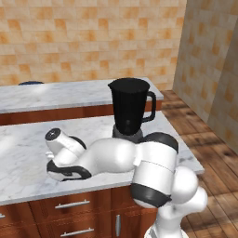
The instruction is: Open the blender lid, put the tangerine in the blender, close the lid, and start the blender.
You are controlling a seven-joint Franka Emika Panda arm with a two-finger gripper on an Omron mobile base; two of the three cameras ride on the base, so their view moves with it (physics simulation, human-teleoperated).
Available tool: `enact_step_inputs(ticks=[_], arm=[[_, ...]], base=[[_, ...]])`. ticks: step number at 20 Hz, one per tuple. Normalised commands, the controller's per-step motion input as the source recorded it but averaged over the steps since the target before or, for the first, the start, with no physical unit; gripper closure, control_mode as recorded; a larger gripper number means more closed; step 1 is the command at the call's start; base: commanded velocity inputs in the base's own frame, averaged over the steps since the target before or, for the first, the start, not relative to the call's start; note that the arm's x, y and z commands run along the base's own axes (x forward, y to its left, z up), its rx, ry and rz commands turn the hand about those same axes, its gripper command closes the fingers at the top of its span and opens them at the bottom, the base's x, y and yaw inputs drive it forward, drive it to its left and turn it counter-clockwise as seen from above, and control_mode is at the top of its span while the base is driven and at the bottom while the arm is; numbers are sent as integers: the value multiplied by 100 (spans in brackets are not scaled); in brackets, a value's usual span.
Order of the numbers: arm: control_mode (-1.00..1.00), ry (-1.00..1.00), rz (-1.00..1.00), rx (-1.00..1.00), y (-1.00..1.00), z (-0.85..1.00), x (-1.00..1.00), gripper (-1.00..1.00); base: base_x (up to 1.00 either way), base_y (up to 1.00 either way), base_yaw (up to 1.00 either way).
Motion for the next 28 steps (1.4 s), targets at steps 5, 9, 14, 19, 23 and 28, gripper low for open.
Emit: enact_step_inputs(ticks=[5,9,14,19,23,28], arm=[[-100,-2,0,1,-7,43,0,-100],[-100,-5,0,4,-34,12,0,-100],[-100,-3,0,10,-61,26,-59,-100],[-100,-2,0,8,-92,17,-58,-100],[-100,-3,0,5,-100,37,-12,-100],[-100,-11,0,3,-100,51,0,-100]], base=[[0,0,0],[0,0,0],[0,0,0],[0,0,0],[0,0,0],[0,0,0]])
